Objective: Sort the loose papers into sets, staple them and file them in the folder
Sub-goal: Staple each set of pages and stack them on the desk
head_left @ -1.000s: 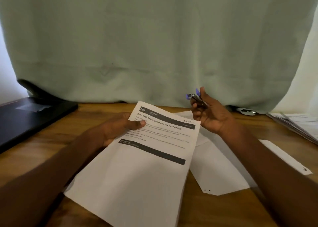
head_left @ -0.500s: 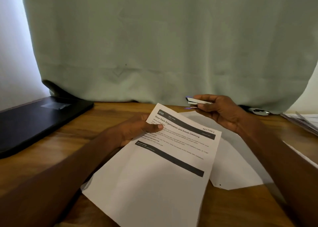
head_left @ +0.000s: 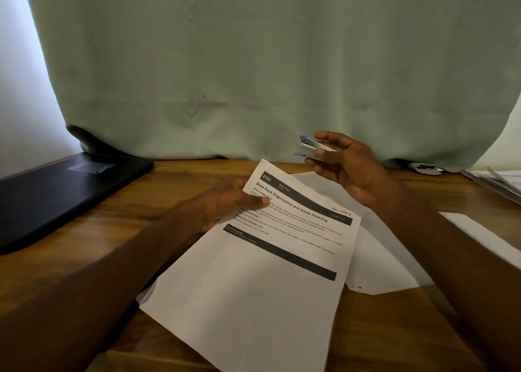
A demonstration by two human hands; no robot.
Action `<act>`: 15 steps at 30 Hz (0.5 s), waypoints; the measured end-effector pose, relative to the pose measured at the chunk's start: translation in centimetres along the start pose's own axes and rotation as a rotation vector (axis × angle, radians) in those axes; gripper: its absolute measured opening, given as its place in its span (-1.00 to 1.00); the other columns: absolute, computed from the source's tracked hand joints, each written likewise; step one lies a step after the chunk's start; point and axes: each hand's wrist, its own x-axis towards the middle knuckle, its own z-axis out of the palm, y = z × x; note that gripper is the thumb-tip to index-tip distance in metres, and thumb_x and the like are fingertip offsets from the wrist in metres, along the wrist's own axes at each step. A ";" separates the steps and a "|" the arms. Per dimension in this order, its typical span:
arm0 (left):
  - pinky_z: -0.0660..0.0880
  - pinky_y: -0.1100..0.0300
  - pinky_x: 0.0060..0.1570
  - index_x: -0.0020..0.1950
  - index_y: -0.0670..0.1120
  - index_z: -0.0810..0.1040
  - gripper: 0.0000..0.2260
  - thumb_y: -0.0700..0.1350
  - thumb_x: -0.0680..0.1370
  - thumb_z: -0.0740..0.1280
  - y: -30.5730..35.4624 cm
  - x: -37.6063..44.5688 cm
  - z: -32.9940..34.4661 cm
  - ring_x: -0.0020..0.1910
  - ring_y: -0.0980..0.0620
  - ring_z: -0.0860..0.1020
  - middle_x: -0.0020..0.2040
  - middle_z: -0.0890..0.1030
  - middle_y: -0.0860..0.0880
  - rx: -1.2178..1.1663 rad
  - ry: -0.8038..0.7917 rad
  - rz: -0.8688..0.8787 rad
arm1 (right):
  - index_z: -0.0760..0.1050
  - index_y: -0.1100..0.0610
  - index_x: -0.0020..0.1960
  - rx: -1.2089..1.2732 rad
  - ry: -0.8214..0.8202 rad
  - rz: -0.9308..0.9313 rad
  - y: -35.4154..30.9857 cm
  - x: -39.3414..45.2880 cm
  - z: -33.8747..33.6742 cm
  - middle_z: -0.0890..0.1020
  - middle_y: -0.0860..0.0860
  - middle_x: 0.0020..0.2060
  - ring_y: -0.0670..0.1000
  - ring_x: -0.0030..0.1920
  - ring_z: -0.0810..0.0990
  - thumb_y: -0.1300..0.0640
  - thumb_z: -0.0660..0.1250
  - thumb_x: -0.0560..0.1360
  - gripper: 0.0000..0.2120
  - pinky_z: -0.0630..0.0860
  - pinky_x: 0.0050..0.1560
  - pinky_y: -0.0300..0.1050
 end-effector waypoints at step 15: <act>0.64 -0.13 0.16 0.29 -0.10 0.64 -0.61 -0.05 0.48 0.51 0.2 -0.1 0.8 0.14 -0.19 0.70 0.17 0.72 -0.14 -0.003 0.097 0.015 | 0.73 -0.06 0.05 -1.051 -0.036 -0.222 1.2 -1.3 3.2 0.68 -0.13 0.15 -0.13 0.02 0.59 0.46 0.18 0.53 -0.49 0.37 -0.04 -0.48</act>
